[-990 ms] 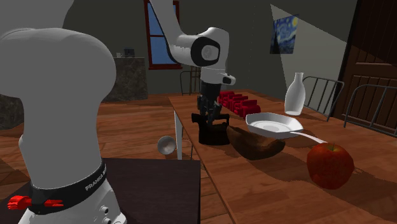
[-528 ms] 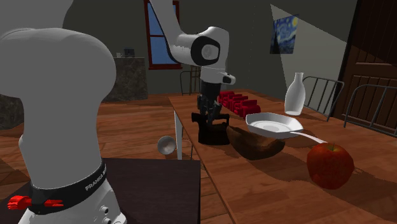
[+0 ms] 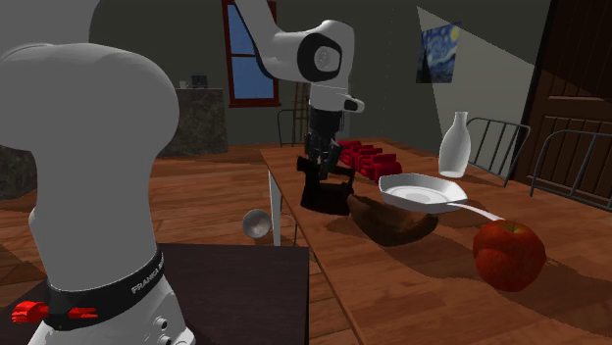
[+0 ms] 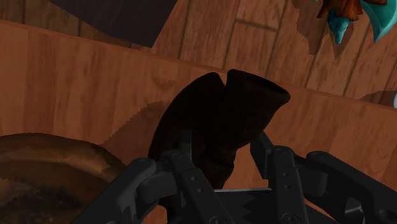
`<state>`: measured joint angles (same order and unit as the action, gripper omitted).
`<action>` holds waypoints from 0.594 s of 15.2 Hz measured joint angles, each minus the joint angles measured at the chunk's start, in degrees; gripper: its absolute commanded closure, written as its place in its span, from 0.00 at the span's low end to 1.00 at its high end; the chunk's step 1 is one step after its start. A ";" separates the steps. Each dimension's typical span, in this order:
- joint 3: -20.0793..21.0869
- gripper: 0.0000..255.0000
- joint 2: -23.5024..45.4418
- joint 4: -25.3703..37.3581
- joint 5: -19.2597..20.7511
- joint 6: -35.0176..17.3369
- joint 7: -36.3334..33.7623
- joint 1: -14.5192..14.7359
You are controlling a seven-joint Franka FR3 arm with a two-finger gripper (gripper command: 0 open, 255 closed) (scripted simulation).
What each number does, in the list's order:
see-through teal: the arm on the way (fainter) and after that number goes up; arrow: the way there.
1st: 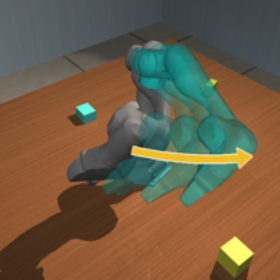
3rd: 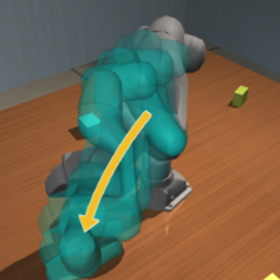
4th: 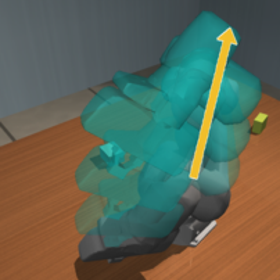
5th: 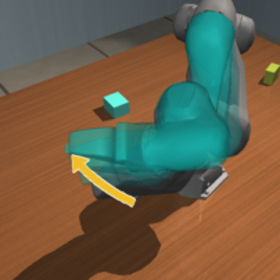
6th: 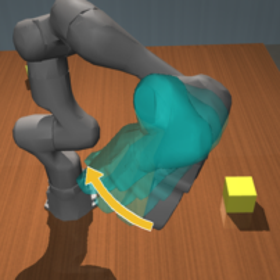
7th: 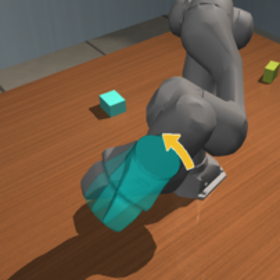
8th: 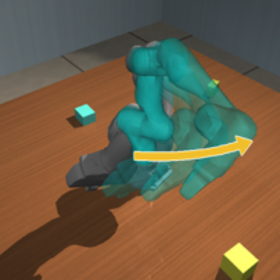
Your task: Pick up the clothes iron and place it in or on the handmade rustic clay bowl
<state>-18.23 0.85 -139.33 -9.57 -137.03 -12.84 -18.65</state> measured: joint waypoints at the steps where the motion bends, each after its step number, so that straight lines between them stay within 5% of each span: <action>1: 0.01 1.00 -0.48 0.29 0.34 0.71 -0.36 0.02; 9: 0.03 1.00 -5.36 2.10 3.27 6.97 -2.95 -0.18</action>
<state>-18.21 -4.50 -137.23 -6.31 -130.06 -15.79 -18.83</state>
